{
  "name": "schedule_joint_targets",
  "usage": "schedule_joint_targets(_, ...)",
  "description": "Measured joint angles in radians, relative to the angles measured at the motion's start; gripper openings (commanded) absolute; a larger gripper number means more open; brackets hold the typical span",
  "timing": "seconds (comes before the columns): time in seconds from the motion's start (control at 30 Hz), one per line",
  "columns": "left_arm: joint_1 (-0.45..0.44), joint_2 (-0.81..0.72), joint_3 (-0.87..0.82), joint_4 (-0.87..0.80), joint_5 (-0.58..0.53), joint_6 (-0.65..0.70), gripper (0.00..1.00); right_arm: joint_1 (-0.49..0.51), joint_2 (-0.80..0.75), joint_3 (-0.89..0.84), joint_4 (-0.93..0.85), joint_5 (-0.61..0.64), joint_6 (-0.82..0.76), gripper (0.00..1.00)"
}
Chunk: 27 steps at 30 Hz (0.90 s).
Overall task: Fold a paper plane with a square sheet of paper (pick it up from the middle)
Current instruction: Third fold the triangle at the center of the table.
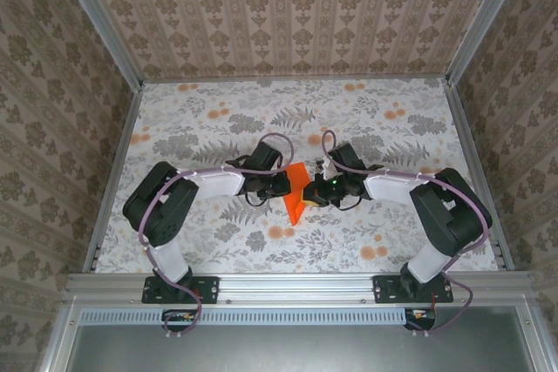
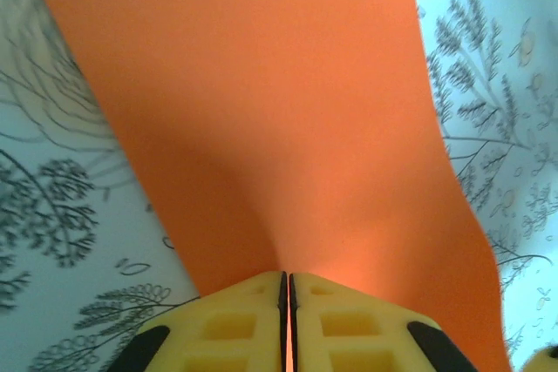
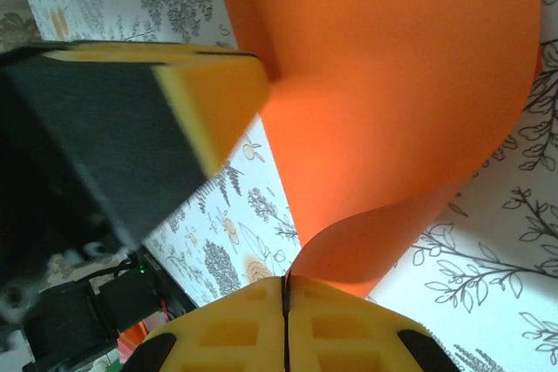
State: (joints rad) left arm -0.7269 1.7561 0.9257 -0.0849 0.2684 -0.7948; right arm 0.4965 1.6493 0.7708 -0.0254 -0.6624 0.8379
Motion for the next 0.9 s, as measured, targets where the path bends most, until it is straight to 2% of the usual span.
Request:
schedule_joint_targets(0.2,0.053,-0.016,0.000,0.002,0.002,0.008,0.11,0.003,0.017,0.008,0.000,0.005,0.000,0.08)
schedule_joint_targets(0.5,0.053,0.051,0.034,-0.006,0.025,0.028,0.06,0.010,0.066,0.033,0.011,0.008,0.005,0.08)
schedule_joint_targets(0.9,0.054,0.062,0.049,-0.023,0.027,0.032,0.04,0.019,0.114,0.055,0.053,0.019,0.027,0.08)
